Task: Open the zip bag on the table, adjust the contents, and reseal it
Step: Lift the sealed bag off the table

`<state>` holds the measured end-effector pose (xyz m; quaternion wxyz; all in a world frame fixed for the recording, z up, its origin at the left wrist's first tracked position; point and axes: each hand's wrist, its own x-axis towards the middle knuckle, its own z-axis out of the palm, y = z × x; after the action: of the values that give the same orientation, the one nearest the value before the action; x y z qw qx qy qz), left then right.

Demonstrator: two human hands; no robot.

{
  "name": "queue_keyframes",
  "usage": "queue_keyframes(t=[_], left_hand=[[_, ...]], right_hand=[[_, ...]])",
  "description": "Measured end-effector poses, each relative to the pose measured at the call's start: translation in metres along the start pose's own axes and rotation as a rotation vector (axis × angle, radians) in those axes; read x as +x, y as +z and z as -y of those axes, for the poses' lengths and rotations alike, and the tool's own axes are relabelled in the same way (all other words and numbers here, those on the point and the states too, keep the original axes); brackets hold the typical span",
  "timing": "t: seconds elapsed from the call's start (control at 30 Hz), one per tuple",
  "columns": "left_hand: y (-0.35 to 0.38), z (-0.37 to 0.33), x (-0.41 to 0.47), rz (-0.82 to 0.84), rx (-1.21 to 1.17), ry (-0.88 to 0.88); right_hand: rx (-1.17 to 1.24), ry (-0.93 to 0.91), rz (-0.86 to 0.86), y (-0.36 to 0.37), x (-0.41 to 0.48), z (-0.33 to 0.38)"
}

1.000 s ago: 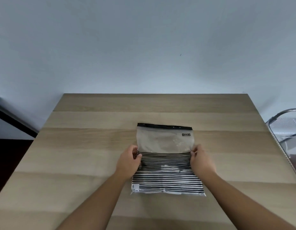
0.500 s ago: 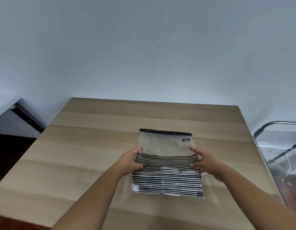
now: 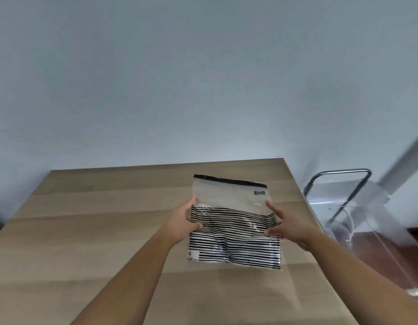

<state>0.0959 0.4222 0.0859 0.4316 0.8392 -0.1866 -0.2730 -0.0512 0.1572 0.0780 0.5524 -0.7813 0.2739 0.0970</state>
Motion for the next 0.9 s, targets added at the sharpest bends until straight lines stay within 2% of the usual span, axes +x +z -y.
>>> queue_keyframes(t=[0.13, 0.27, 0.4, 0.5, 0.6, 0.9], left_hand=[[0.026, -0.023, 0.023, 0.118, 0.035, 0.046], [0.053, -0.046, 0.036, 0.230, 0.050, 0.089], [0.093, -0.075, 0.045, 0.327, 0.086, 0.140], [0.132, -0.101, 0.050, 0.332, 0.094, 0.209], [0.178, -0.125, 0.055, 0.318, 0.116, 0.246], [0.320, -0.167, 0.071, 0.281, 0.227, 0.180]], right_hand=[[-0.074, -0.021, -0.200, -0.035, -0.018, -0.009], [-0.219, 0.021, -0.295, -0.063, -0.031, -0.020], [-0.243, 0.078, -0.383, -0.101, -0.048, -0.042], [-0.249, 0.101, -0.429, -0.137, -0.060, -0.066], [-0.258, 0.114, -0.447, -0.179, -0.064, -0.089], [-0.331, 0.230, -0.363, -0.291, -0.045, -0.178]])
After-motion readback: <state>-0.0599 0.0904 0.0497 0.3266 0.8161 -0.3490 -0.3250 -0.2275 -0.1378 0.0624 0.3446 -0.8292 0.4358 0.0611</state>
